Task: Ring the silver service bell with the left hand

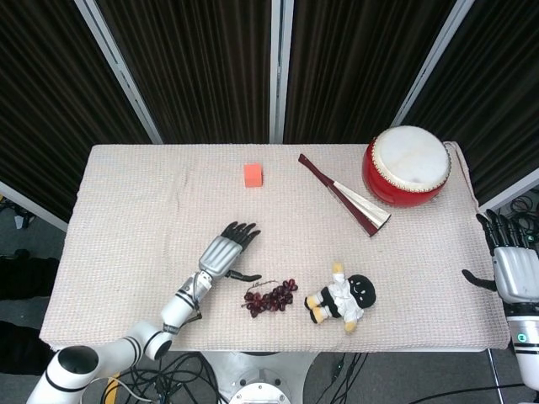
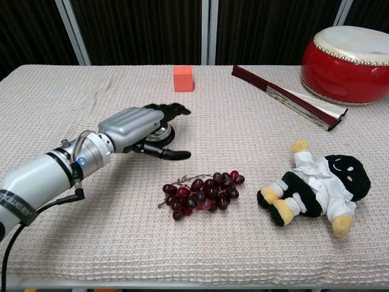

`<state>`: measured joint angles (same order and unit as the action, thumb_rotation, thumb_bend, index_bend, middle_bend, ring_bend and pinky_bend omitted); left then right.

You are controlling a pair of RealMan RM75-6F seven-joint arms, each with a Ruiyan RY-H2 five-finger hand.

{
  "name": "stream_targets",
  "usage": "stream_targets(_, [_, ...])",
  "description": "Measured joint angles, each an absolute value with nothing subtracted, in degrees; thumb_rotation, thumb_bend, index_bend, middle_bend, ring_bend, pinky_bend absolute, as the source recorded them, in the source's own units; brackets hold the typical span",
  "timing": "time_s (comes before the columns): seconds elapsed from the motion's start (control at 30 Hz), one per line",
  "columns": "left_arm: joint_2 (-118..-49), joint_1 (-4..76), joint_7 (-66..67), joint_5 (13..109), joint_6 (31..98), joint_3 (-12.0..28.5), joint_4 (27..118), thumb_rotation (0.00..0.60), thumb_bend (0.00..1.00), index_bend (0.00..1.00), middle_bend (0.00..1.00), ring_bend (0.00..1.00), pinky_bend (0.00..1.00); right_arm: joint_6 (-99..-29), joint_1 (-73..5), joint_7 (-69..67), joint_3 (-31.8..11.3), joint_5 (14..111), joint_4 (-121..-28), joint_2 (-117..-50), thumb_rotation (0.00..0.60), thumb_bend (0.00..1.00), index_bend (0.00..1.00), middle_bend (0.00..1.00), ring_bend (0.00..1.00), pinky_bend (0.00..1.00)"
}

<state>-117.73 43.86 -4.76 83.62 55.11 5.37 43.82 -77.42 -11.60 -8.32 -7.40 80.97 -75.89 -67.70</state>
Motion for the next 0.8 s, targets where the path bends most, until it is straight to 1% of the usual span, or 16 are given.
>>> stream_targets(0.1, [-117.61,43.7,-4.61,83.44,54.77,5.3,44.08,0.122,0.0,0.0,0.0,0.0,0.0,-77.87,-11.49,-8.3,-7.53,80.98,-75.96,-67.59,0.6,0.02,0.0,0.0,0.0,0.0])
stream_targets(0.33, [-117.0,44.56,-5.36,83.78,60.35,8.44,45.01,0.123,0.0,0.0,0.0,0.0,0.0,-78.19,-11.28,-8.2,-7.75,80.79,-76.45,-67.16,0.6,0.02,0.0,0.0,0.0,0.0])
stream_targets(0.43, [-116.74,44.29,-5.12,83.43,58.56,7.64,45.06,0.125,0.0,0.0,0.0,0.0,0.0,-77.68,-11.44,-7.95,-7.5,80.9,-76.32,-67.47,0.6,0.02,0.0,0.0,0.0,0.0])
stream_targets(0.53, [-116.69,43.46,-4.88,82.91,55.58,5.89,44.93,0.121,0.0,0.0,0.0,0.0,0.0,-77.17,-11.63,-7.76,-7.37,80.82,-76.05,-67.73,0.6,0.02,0.0,0.0,0.0,0.0])
stream_targets(0.6, [-116.66,43.21,-4.86,82.82,54.77,5.21,44.91,0.121,0.0,0.0,0.0,0.0,0.0,-77.26,-11.65,-7.78,-7.44,80.8,-76.03,-67.72,0.6,0.02,0.0,0.0,0.0,0.0])
stream_targets(0.67, [-116.57,43.43,-4.91,82.97,55.25,5.54,45.06,0.121,0.0,0.0,0.0,0.0,0.0,-77.67,-11.57,-7.9,-7.58,80.81,-76.09,-67.6,0.6,0.02,0.0,0.0,0.0,0.0])
stream_targets(0.8, [-116.05,44.54,-5.19,83.63,58.48,7.53,45.93,0.123,0.0,0.0,0.0,0.0,0.0,-78.25,-11.28,-8.29,-7.84,80.67,-76.18,-67.23,0.6,0.02,0.0,0.0,0.0,0.0])
